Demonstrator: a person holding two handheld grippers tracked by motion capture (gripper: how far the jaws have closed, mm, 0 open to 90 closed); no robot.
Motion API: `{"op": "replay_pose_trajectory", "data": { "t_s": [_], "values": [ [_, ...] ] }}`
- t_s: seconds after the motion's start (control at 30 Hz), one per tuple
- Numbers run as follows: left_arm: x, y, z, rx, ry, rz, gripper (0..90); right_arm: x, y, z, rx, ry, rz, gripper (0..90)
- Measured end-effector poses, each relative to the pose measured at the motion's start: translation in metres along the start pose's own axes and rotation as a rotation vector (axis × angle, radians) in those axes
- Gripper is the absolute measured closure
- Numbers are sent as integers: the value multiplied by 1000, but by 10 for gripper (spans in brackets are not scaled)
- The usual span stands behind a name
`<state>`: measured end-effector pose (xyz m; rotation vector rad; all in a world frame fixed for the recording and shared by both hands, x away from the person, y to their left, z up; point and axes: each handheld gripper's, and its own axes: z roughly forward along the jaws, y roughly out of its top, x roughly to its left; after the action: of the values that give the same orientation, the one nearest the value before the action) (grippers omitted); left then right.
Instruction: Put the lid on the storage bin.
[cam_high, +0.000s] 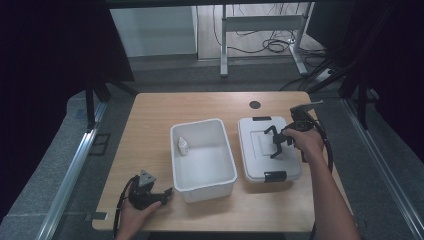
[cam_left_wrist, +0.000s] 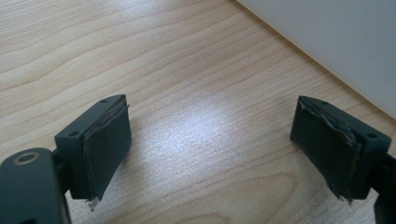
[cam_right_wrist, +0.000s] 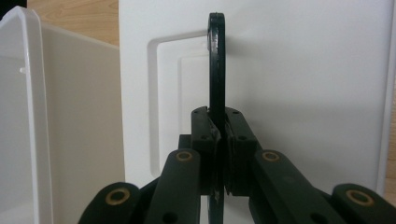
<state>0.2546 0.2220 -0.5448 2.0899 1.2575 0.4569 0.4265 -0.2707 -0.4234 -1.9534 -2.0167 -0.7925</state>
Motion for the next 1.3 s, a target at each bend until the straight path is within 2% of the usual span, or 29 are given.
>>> {"op": "replay_pose_trajectory", "data": {
  "t_s": [0.8, 0.87, 1.3],
  "values": [
    [0, 0, 0, 0, 0, 0, 122, 11, -1, -24, -32, 25, -12, 847],
    [0, 0, 0, 1, 0, 0, 122, 11, -2, -26, -32, 36, -12, 847],
    [0, 0, 0, 1, 0, 1, 122, 11, -3, -34, -43, 35, -22, 847]
  ]
}}
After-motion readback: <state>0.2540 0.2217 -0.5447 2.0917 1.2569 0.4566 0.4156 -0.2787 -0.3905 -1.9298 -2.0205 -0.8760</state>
